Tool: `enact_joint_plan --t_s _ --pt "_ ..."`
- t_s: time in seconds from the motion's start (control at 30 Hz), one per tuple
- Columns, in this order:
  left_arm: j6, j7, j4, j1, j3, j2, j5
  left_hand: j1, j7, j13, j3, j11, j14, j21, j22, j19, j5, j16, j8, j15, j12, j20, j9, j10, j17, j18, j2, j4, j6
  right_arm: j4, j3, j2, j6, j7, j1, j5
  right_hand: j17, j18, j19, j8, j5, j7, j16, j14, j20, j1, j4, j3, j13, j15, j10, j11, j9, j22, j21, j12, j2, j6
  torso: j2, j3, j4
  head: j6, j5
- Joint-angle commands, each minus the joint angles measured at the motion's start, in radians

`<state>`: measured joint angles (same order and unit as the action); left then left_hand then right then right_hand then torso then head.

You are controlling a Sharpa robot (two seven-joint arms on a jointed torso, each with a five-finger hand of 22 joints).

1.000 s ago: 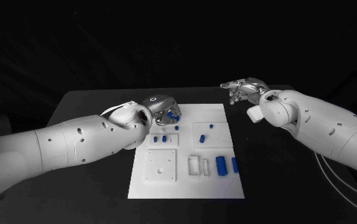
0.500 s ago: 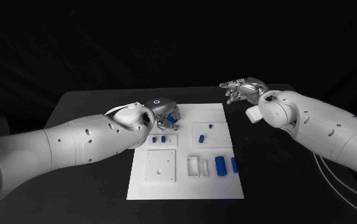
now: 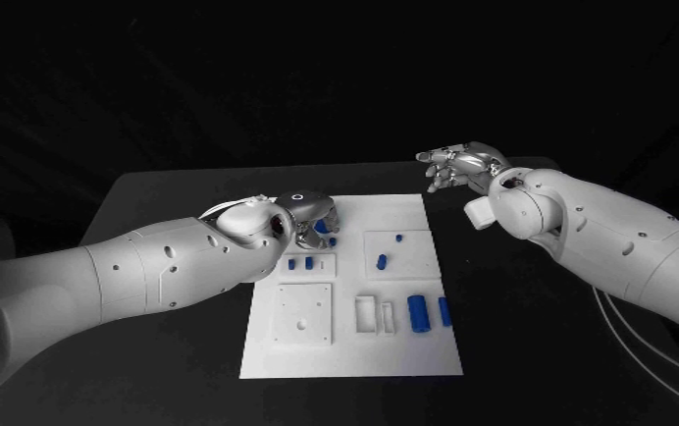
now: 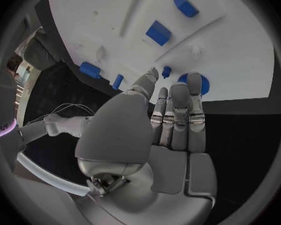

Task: Assemble the parts on the task board

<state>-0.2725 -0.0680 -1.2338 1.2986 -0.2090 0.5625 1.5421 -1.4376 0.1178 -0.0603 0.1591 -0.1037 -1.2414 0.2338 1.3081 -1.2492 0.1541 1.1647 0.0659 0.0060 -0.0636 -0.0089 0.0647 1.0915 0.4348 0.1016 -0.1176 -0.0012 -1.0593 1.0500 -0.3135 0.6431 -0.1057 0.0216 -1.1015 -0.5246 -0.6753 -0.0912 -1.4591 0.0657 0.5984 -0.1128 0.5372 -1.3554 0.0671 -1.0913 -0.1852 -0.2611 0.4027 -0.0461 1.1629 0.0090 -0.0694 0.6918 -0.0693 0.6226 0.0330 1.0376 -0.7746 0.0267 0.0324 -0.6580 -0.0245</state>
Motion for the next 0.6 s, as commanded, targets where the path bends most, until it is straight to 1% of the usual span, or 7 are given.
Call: enact_joint_plan --t_s 0.03,0.23,0.27,0.37,0.4,0.5,0.6 --pt "0.018 0.015 0.005 -0.007 -0.001 -0.005 0.008 -0.009 -0.002 0.002 0.015 0.005 -0.002 -0.004 0.014 -0.008 0.000 -0.004 -0.004 -0.001 0.003 -0.003 -0.001 0.012 -0.001 0.019 0.011 -0.001 -0.004 0.005 -0.001 0.000 -0.005 0.016 -0.001 0.006 0.001 0.013 0.004 -0.003 0.004 -0.003 -0.003 0.006 -0.002 -0.001 -0.002 0.002 -0.001 0.001 -0.005 0.001 0.000 -0.001 0.001 -0.003 0.009 -0.002 -0.001 -0.0010 0.0004 -0.003 0.001" --pt "-0.004 0.026 0.021 -0.017 -0.001 -0.010 0.007 -0.015 -0.002 0.002 0.054 0.008 -0.004 0.001 0.021 -0.008 0.003 -0.003 -0.004 -0.005 0.004 -0.009 -0.001 0.019 -0.002 0.017 0.015 -0.008 -0.007 0.007 -0.001 -0.001 -0.002 0.016 -0.002 0.006 0.001 0.013 0.004 -0.003 0.004 -0.003 -0.003 0.006 -0.002 -0.001 -0.002 0.002 -0.001 0.001 -0.005 0.001 0.000 -0.001 0.001 -0.003 0.009 -0.002 0.001 -0.0006 0.0002 -0.004 0.005" --pt "-0.010 0.028 0.025 -0.019 -0.001 -0.011 0.006 -0.014 -0.002 0.002 0.066 0.008 -0.005 0.005 0.022 -0.008 0.003 -0.003 -0.004 -0.006 0.004 -0.009 -0.001 0.022 -0.002 0.017 0.015 -0.010 -0.007 0.007 -0.001 -0.001 0.000 0.015 -0.002 0.006 0.024 0.012 -0.002 -0.003 0.003 -0.003 0.001 0.004 -0.003 -0.002 -0.005 0.005 -0.027 0.001 -0.002 0.000 0.000 -0.048 -0.008 0.000 0.007 -0.001 0.001 -0.0004 0.0000 -0.004 0.005" --pt "-0.026 0.037 0.035 -0.022 -0.001 -0.017 0.000 0.000 -0.006 0.002 0.078 0.011 -0.004 0.008 0.021 -0.005 0.005 -0.004 -0.004 -0.008 0.004 -0.009 -0.001 0.023 -0.002 0.017 0.025 0.002 -0.006 0.008 -0.001 -0.001 0.006 0.013 -0.002 0.006 0.024 0.013 -0.002 -0.003 0.003 -0.003 0.002 0.004 -0.003 -0.001 -0.004 0.005 -0.028 0.001 -0.002 0.000 0.000 -0.051 -0.008 0.001 0.006 -0.002 0.002 -0.0007 -0.0014 -0.004 0.005" --pt "-0.031 0.040 0.037 -0.023 -0.001 -0.019 -0.002 0.000 -0.007 0.002 0.086 0.012 -0.004 0.009 0.020 -0.004 0.005 -0.006 -0.004 -0.011 0.004 -0.012 -0.001 0.022 -0.003 0.014 0.022 0.003 -0.005 0.008 -0.001 -0.001 0.007 0.012 -0.002 0.006 0.024 0.013 -0.002 -0.003 0.003 -0.003 0.002 0.004 -0.003 -0.001 -0.004 0.005 -0.028 0.001 -0.002 0.000 0.000 -0.051 -0.008 0.001 0.006 -0.002 0.002 -0.0010 -0.0020 -0.004 0.006" --pt "-0.039 0.047 0.042 -0.026 -0.001 -0.024 -0.007 -0.003 -0.022 0.002 0.097 0.014 -0.006 0.012 0.021 -0.004 0.006 -0.007 -0.004 -0.013 0.004 -0.015 -0.003 0.024 -0.004 0.012 0.020 -0.001 0.035 0.009 -0.001 -0.001 0.011 0.010 -0.002 0.006 0.024 0.013 -0.002 -0.003 0.003 -0.003 0.002 0.004 -0.003 -0.001 -0.004 0.005 -0.028 0.001 -0.002 0.000 0.000 -0.051 -0.008 0.001 0.006 -0.002 0.002 -0.0012 -0.0027 -0.003 0.005" --pt "-0.044 0.052 0.047 -0.027 -0.001 -0.029 -0.014 0.004 -0.023 0.002 0.109 0.015 -0.007 0.015 0.020 -0.002 0.007 -0.009 -0.004 -0.014 0.004 -0.017 -0.003 0.026 -0.004 0.010 0.018 0.001 0.042 0.010 -0.001 -0.002 0.013 0.008 -0.002 0.006 0.024 0.013 -0.002 -0.003 0.003 -0.003 0.002 0.004 -0.003 -0.001 -0.004 0.005 -0.028 0.001 -0.002 0.000 0.000 -0.051 -0.008 0.001 0.006 -0.002 0.002 -0.0002 -0.0017 -0.004 0.000"
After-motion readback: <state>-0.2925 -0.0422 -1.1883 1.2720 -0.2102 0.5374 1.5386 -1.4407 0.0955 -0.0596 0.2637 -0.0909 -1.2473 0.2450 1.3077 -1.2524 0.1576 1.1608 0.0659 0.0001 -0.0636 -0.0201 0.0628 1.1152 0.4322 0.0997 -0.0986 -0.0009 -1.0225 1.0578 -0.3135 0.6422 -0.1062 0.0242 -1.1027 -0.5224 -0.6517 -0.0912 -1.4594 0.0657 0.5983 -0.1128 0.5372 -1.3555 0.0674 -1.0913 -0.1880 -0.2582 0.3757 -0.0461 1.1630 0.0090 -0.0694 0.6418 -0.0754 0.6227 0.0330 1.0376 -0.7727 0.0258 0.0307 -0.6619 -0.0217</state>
